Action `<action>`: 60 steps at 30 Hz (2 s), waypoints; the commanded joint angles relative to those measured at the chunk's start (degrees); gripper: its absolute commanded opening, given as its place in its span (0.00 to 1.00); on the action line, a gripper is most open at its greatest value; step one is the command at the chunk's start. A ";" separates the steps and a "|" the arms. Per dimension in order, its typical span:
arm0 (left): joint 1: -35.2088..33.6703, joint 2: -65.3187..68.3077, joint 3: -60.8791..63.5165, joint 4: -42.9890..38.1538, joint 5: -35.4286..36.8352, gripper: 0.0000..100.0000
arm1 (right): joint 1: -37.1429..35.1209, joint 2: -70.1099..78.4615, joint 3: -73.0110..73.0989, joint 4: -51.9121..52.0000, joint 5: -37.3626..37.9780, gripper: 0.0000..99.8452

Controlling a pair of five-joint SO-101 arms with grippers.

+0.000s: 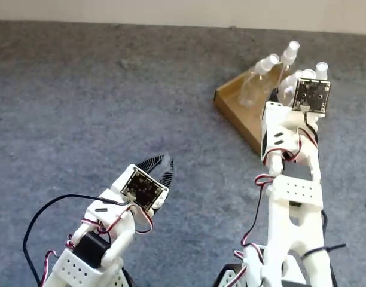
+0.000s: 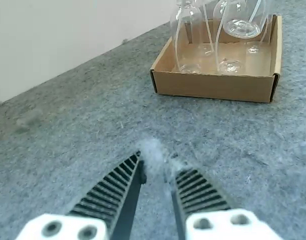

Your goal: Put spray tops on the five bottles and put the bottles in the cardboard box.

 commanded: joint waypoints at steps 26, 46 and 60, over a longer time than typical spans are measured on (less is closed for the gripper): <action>-0.92 -0.13 1.10 -0.79 -0.53 0.00 | 4.18 17.98 -1.27 -9.71 0.70 0.15; -0.92 -0.04 1.10 -0.79 -0.53 0.00 | 1.36 18.77 1.54 -9.54 3.25 0.15; -2.07 -0.13 1.10 0.26 -0.62 0.00 | 0.04 18.86 2.86 -9.63 12.13 0.15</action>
